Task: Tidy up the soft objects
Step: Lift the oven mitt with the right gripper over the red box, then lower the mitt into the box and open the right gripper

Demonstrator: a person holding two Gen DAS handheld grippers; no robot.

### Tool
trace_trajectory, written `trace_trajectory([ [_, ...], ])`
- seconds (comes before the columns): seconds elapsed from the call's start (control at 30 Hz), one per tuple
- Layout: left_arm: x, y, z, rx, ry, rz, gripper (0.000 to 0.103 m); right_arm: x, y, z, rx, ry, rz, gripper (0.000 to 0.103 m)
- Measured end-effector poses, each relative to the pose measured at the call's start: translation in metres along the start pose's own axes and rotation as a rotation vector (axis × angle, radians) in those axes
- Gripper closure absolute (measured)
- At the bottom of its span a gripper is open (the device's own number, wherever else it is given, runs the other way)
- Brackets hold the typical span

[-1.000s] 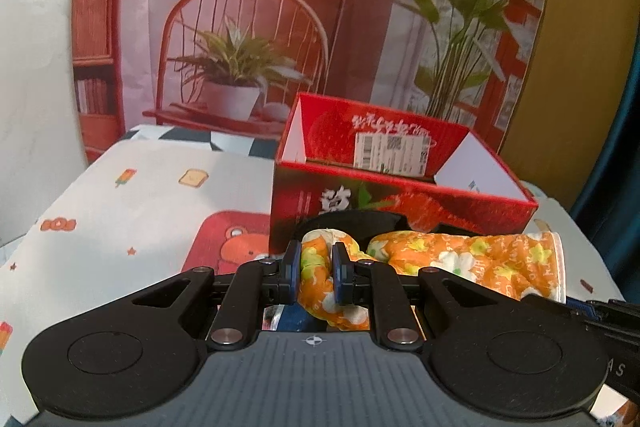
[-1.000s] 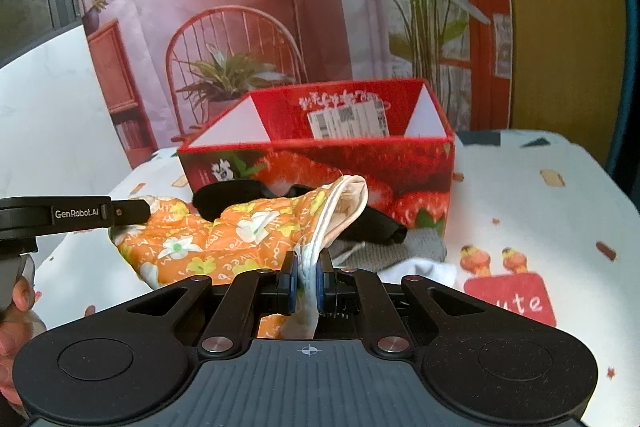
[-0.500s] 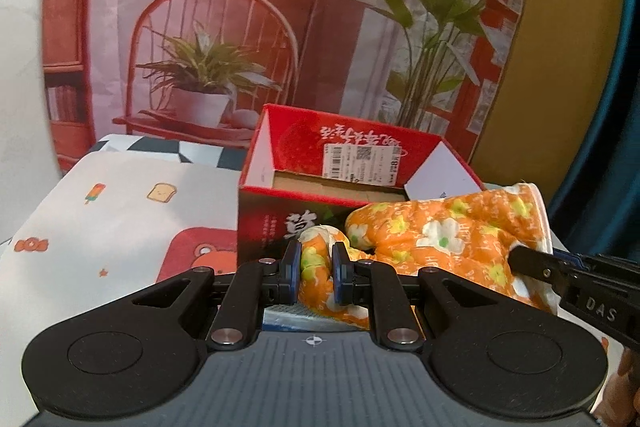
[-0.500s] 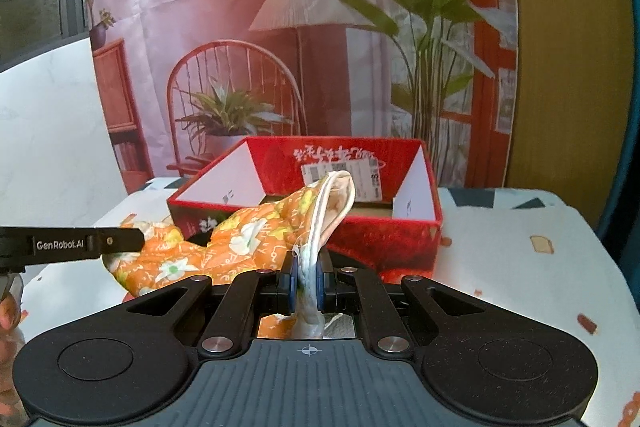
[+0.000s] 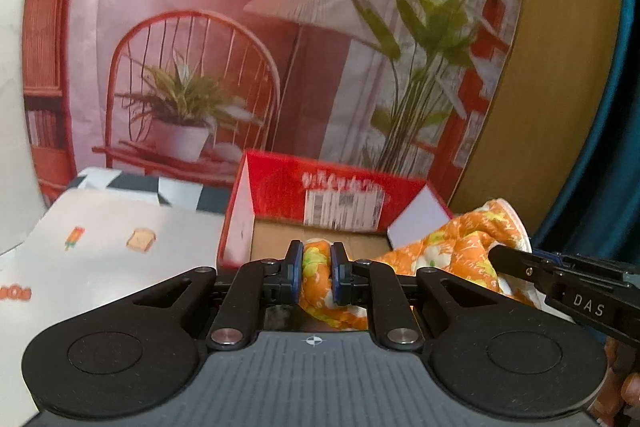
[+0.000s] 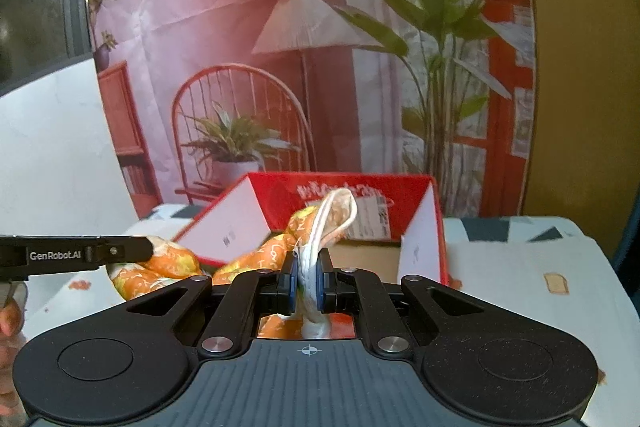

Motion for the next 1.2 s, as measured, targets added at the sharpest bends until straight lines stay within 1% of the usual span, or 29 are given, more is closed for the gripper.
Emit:
trace_trajectory([
  [0.17,0.028,0.002,0.004,0.007,-0.061,0.01,0.088,0.033,0.001,0.003,0.032,-0.055,0.026,0.095],
  [0.23,0.039,0.0,-0.001,0.033,-0.08,-0.005,0.088,0.044,0.001,-0.002,0.037,-0.064,0.044,0.095],
  [0.27,0.045,-0.001,-0.006,0.041,-0.084,-0.015,0.088,0.05,0.002,-0.005,0.039,-0.064,0.059,0.095],
  [0.33,0.054,-0.001,-0.021,0.057,-0.068,-0.025,0.088,0.062,0.002,-0.021,0.034,-0.054,0.103,0.095],
  [0.43,0.064,0.004,-0.058,0.068,-0.004,-0.012,0.088,0.075,-0.005,-0.051,0.038,-0.031,0.122,0.095],
  [0.57,0.063,0.012,-0.106,0.081,0.118,0.003,0.088,0.076,-0.022,-0.098,0.026,0.024,0.129,0.095],
  [0.67,0.056,0.014,-0.136,0.093,0.204,0.001,0.088,0.067,-0.035,-0.135,0.011,0.108,0.1,0.095],
  [0.77,0.047,0.014,-0.158,0.095,0.274,-0.011,0.088,0.056,-0.046,-0.166,-0.008,0.187,0.071,0.095],
  [0.87,0.037,0.014,-0.169,0.081,0.317,-0.024,0.086,0.044,-0.057,-0.189,-0.035,0.267,0.045,0.095],
  [0.93,0.032,0.014,-0.173,0.065,0.333,-0.029,0.084,0.036,-0.062,-0.198,-0.041,0.314,0.031,0.095],
  [1.0,0.032,0.016,-0.177,0.066,0.336,-0.04,0.075,0.03,-0.065,-0.206,-0.05,0.353,0.031,0.095],
  [1.03,0.03,0.018,-0.176,0.071,0.336,-0.048,0.073,0.027,-0.066,-0.209,-0.056,0.371,0.035,0.095],
  [1.1,0.03,0.018,-0.172,0.064,0.322,-0.064,0.059,0.022,-0.067,-0.214,-0.067,0.394,0.045,0.095],
  [1.17,0.031,0.018,-0.164,0.066,0.295,-0.085,0.05,0.016,-0.066,-0.219,-0.071,0.414,0.038,0.095],
  [1.2,0.034,0.017,-0.165,0.071,0.284,-0.094,0.049,0.015,-0.065,-0.22,-0.077,0.425,0.044,0.096],
])
Point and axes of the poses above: each gripper's, at about its wrist camera, not at the fingertips, and z roughly against the way its jaws point, y to its left, x to its top, the point moved 5 cm from there along -z, roughly the way its jaws point, and after that the axes turned 7 degrees about y, right-handed, at the moved point
